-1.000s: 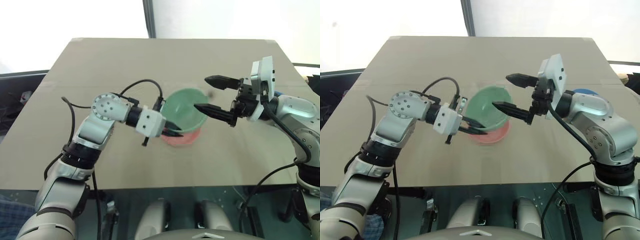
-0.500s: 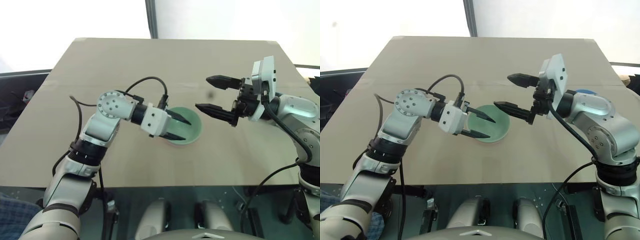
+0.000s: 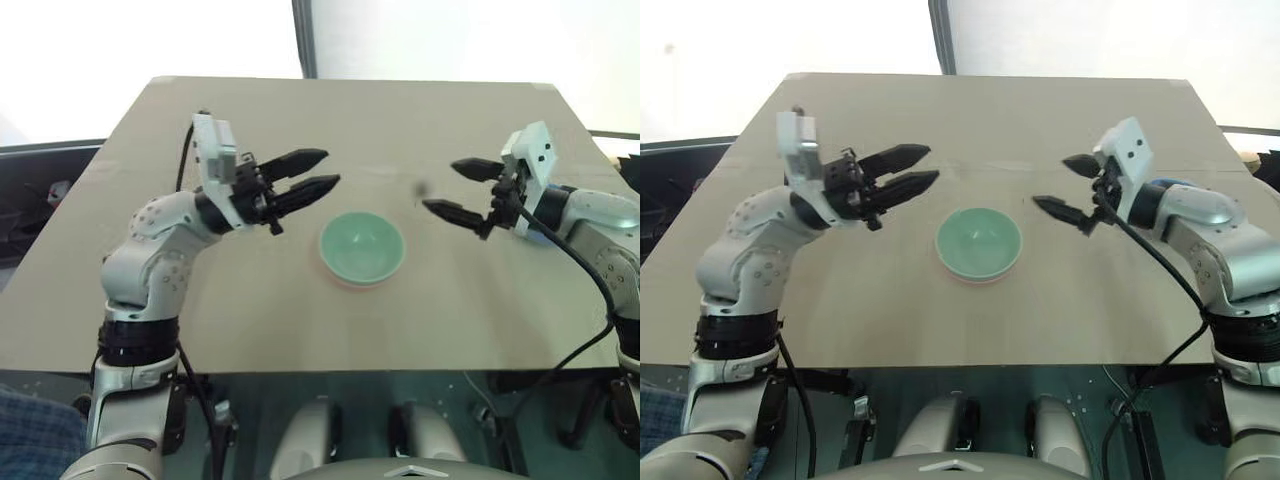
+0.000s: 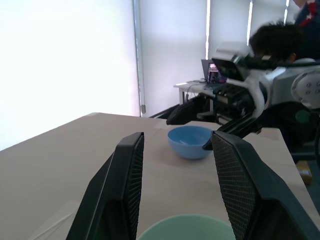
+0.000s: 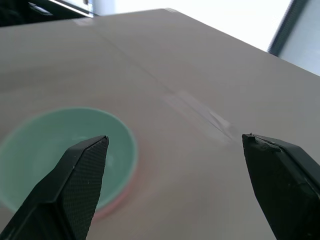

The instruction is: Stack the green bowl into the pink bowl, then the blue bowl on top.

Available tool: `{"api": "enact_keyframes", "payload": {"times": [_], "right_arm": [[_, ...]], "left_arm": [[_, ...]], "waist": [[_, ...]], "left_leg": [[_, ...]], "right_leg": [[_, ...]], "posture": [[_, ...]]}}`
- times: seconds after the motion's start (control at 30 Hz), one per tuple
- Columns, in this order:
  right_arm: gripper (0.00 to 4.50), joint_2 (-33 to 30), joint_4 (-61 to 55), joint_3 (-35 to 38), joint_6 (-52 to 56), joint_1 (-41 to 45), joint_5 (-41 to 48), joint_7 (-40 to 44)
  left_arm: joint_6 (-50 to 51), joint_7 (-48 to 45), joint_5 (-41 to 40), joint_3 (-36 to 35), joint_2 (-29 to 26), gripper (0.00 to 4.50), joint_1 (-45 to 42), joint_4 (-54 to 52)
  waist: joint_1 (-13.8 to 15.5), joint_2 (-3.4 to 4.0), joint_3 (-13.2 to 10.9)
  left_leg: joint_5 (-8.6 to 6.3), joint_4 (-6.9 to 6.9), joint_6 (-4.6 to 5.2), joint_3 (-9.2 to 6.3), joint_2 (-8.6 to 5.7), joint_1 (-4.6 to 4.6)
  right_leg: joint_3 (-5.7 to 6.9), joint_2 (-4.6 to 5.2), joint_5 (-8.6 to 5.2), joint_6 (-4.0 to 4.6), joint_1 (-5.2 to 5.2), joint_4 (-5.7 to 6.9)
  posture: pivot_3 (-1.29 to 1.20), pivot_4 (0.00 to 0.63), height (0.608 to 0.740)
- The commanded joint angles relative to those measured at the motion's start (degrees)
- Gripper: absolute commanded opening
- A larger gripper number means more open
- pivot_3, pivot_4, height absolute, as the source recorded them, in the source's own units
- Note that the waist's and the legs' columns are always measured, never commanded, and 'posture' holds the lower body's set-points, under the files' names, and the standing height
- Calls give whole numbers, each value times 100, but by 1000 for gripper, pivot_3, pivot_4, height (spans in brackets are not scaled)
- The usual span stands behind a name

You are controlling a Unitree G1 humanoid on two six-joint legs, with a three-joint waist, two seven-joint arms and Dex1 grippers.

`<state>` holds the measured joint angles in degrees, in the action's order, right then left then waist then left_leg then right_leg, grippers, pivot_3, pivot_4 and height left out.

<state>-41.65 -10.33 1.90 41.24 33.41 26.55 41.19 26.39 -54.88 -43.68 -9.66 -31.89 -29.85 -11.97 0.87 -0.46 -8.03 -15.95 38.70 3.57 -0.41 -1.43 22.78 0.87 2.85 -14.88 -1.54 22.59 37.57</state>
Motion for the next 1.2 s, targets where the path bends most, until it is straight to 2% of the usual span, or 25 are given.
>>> {"api": "enact_keyframes", "payload": {"times": [0.03, 0.13, 0.33, 0.47, 0.87, 0.97, 1.1, 1.2], "right_arm": [[4500, -52, 1011, 131, 57, 574, -567, -586], [4500, -91, 1567, 44, 154, 774, -842, -703], [4500, -126, 1801, -29, 666, 789, -1032, -754], [4500, -245, 1696, -86, 1039, 571, -1206, -817], [4500, -408, 2092, -128, 1076, -128, -1788, -1002], [3629, -379, 2106, -84, 1018, -189, -1822, -1016], [2098, -370, 2068, -69, 1020, -205, -1815, -1002], [745, -376, 2057, -71, 1005, -209, -1823, -1001]], "left_arm": [[297, 328, -692, -312, 108, 2247, -148, -523], [436, 590, -1034, -419, 229, 2247, -302, -620], [456, 706, -1088, -321, 225, 2247, -267, -769], [420, 622, -996, -207, 225, 2247, -178, -797], [390, 410, -846, 5, 184, 2247, -202, -673], [368, 337, -772, 59, 174, 2334, -190, -651], [389, 287, -754, 72, 168, 2334, -212, -631], [381, 312, -715, 52, 181, 2334, -240, -578]], "waist": [[-1, 0, 0], [-3, -1, -1], [-27, 0, -1], [-17, 0, -1], [-15, 0, -1], [-20, 0, -1], [-18, 0, -1], [-18, 0, -1]], "left_leg": [[0, 1, 0, 2, -1, 0], [1, 0, -3, 2, 0, 0], [3, -12, -6, 8, 1, 1], [3, -13, -6, 9, 1, 0], [4, -13, -7, 10, 1, 0], [4, -13, -7, 12, 1, -1], [4, -13, -7, 12, 2, -2], [4, -13, -7, 12, 2, -1]], "right_leg": [[-1, 1, 0, 0, 0, 1], [-1, 0, 0, 1, 1, 0], [-6, -3, 0, 1, 4, -11], [-7, -3, 0, 1, 3, -11], [-7, -4, 0, 1, 2, -12], [-9, -5, 0, 1, 1, -11], [-9, -6, 0, 1, 2, -10], [-9, -6, 0, 1, 2, -11]], "posture": [[0, 150, 740], [0, 150, 740], [0, 150, 740], [0, 150, 740], [0, 150, 740], [0, 150, 740], [0, 150, 740], [0, 150, 740]]}}
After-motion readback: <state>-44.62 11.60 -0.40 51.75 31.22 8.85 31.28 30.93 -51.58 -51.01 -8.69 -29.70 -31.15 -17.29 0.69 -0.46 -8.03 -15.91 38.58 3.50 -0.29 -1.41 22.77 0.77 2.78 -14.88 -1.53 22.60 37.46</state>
